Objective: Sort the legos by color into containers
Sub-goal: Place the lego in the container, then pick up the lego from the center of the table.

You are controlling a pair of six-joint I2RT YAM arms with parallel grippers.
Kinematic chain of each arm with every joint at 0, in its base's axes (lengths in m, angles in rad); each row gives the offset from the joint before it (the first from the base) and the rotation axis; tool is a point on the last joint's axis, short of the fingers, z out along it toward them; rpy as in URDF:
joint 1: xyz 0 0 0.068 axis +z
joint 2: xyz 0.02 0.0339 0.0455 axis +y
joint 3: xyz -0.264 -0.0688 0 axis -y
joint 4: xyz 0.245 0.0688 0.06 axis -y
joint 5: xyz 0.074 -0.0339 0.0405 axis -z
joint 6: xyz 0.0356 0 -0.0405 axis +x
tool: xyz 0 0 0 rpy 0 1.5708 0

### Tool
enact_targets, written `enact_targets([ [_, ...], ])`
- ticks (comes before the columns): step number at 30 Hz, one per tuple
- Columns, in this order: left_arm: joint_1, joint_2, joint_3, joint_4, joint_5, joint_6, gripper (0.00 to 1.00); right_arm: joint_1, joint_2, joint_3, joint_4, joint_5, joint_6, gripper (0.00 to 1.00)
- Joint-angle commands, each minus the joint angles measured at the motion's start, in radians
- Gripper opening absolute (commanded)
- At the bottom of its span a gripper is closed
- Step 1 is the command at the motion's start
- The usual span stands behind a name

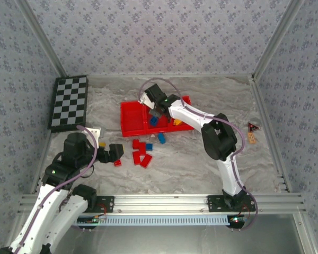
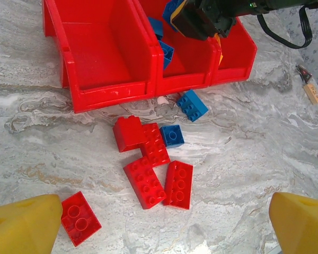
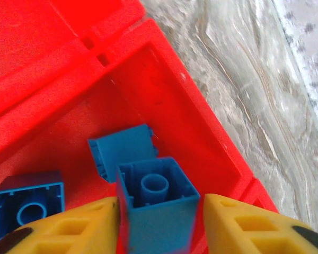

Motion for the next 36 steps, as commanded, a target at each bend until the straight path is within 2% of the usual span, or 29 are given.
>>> enact_targets([
  [1, -0.005, 0.008, -0.003, 0.007, -0.006, 0.01, 1.0, -0.008, 0.004, 0.037, -0.044, 0.09, 0.052, 0.56],
  [5, -0.004, 0.016, -0.003, 0.006, -0.003, 0.01, 1.0, 0.003, -0.04, 0.015, -0.047, 0.104, 0.074, 0.73],
  [9, -0.004, 0.023, -0.003, 0.006, -0.003, 0.01, 1.0, 0.014, -0.092, 0.016, -0.088, 0.138, 0.153, 0.78],
  [12, -0.004, 0.024, -0.004, 0.006, -0.003, 0.01, 1.0, 0.016, -0.152, 0.006, -0.159, 0.13, 0.296, 0.82],
  [16, -0.005, 0.028, -0.003, 0.006, -0.003, 0.01, 1.0, -0.001, -0.238, -0.033, -0.26, 0.037, 0.524, 0.85],
  [18, -0.004, 0.029, -0.003, 0.006, -0.003, 0.009, 1.0, -0.014, -0.305, -0.112, -0.25, -0.037, 0.639, 0.89],
  [20, -0.005, 0.029, -0.003, 0.006, 0.0, 0.01, 1.0, -0.02, -0.388, -0.228, -0.181, -0.111, 0.74, 0.99],
  [22, -0.004, 0.03, -0.003, 0.007, 0.001, 0.009, 1.0, -0.021, -0.469, -0.358, -0.064, -0.178, 0.797, 1.0],
  [26, -0.004, 0.032, -0.003, 0.007, 0.002, 0.01, 1.0, -0.016, -0.553, -0.531, 0.028, -0.245, 0.889, 1.0],
  [31, -0.004, 0.034, -0.003, 0.007, 0.002, 0.01, 1.0, -0.012, -0.543, -0.639, 0.068, -0.245, 0.917, 0.97],
  [36, -0.005, 0.03, -0.003, 0.007, 0.0, 0.008, 1.0, 0.023, -0.478, -0.649, 0.085, -0.266, 0.885, 0.93],
])
